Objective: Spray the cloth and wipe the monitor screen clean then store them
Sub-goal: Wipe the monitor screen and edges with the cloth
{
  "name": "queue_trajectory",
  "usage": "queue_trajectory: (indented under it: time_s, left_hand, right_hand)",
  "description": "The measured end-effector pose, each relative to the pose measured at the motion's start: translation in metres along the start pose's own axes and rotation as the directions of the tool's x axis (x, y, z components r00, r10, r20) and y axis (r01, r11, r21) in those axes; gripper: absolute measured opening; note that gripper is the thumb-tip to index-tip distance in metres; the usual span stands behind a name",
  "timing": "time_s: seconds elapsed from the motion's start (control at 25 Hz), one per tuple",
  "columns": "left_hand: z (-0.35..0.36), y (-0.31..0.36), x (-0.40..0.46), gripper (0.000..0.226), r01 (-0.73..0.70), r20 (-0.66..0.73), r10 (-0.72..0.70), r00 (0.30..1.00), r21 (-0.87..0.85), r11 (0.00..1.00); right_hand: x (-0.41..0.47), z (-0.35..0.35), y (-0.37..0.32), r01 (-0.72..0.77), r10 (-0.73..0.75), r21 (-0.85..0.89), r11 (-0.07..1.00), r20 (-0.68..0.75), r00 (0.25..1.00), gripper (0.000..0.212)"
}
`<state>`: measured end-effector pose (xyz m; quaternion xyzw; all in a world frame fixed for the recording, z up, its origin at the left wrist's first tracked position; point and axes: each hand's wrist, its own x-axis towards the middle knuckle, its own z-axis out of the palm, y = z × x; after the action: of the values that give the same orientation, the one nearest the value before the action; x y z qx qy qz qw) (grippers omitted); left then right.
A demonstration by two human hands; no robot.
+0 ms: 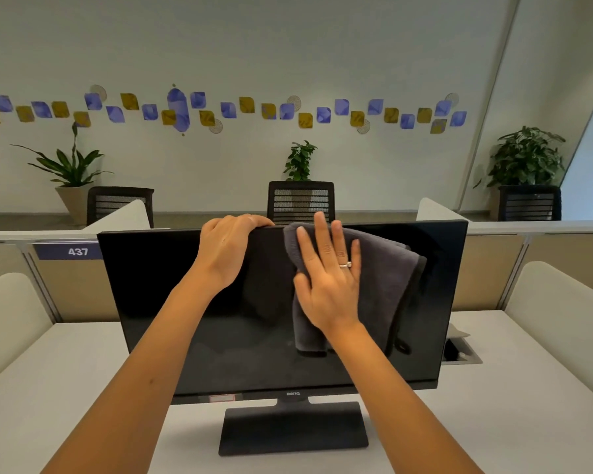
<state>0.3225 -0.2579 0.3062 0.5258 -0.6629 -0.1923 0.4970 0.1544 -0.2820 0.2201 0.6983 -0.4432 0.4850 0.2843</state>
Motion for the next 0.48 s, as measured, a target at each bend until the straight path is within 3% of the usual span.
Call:
queue_trajectory:
  time_s: [0.2, 0.36, 0.48]
  left_hand:
    - [0.004, -0.002, 0.001, 0.045, -0.009, -0.060, 0.010, 0.998, 0.007, 1.000]
    - [0.004, 0.007, -0.006, 0.049, 0.009, -0.088, -0.008, 0.996, 0.014, 1.000]
    - [0.002, 0.008, -0.010, 0.047, -0.008, -0.080, 0.013, 0.997, 0.068, 0.998]
  right_hand:
    - [-0.008, -0.020, 0.065, -0.190, 0.189, -0.009, 0.982, -0.067, 0.980, 0.061]
    - [-0.009, -0.035, 0.106, -0.480, 0.483, 0.056, 0.875, -0.160, 0.861, 0.059]
    - [-0.005, -0.037, 0.112, -0.540, 0.549, 0.101, 0.835, -0.171, 0.818, 0.057]
